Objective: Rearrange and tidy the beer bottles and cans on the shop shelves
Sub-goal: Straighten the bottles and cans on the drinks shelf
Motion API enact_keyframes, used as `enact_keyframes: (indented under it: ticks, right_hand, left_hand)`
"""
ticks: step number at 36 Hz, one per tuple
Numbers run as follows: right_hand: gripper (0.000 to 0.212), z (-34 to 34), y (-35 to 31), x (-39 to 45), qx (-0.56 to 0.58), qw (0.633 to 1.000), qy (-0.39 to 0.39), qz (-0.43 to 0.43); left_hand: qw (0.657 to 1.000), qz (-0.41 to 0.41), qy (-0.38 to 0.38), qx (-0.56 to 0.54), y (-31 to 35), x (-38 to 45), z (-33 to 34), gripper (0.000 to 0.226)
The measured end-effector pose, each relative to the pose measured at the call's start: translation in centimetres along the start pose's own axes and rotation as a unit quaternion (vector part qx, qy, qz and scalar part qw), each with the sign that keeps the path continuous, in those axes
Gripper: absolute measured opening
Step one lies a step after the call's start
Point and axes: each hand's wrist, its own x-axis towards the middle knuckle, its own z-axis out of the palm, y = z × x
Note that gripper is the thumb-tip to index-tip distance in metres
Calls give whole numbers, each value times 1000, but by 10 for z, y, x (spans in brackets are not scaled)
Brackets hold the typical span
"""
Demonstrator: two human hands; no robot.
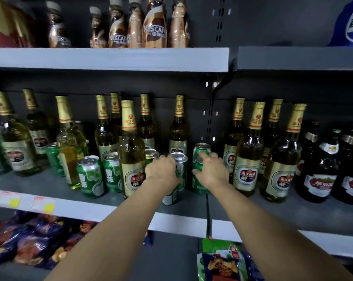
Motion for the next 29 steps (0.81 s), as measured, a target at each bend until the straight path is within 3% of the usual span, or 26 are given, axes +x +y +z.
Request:
enact_keyframes:
  ticks: [9, 14, 20, 29]
  right_hand:
    - [60, -24, 14, -58, -9, 992, 75, -105]
    - [57, -48, -6, -88, -3, 981, 78, -175]
    - [57, -49, -65, -123, 10, 962, 31, -271]
    - [54, 4, -189, -191, 19, 937, -113, -330]
  left_hand:
    - [997, 2, 83, 4, 2, -53, -21, 57]
    - [996, -45, 77, 24, -10, -97, -38, 53]
    - [990, -119, 51, 48, -61, -144, -43, 61]
    - [964, -264, -19, 22, -169, -225, -25, 53]
